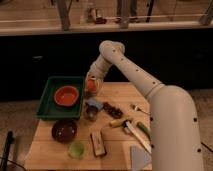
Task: Place apple in paper cup
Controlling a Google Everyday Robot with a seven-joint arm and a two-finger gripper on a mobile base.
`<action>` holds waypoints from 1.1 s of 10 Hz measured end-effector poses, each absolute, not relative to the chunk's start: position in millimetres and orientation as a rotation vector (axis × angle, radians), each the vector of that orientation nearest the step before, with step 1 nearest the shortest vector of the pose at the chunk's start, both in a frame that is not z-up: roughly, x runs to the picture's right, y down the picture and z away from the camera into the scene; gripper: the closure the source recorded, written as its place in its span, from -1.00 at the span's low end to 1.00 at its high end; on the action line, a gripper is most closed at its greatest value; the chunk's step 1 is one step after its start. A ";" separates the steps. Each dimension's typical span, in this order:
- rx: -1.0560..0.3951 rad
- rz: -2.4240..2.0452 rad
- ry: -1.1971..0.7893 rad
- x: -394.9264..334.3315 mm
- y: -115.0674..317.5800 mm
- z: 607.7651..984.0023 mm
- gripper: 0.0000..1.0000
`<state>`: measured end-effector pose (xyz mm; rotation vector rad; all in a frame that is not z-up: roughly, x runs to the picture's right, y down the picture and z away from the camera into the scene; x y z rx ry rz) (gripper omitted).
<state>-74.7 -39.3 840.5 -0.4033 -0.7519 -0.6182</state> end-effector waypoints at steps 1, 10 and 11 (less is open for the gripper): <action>-0.392 -0.613 -0.746 -70.8 -42.9 844.2 0.98; -0.291 -0.598 -0.704 -76.8 -63.0 878.1 0.98; -0.280 -0.588 -0.696 -77.7 -66.8 882.7 0.98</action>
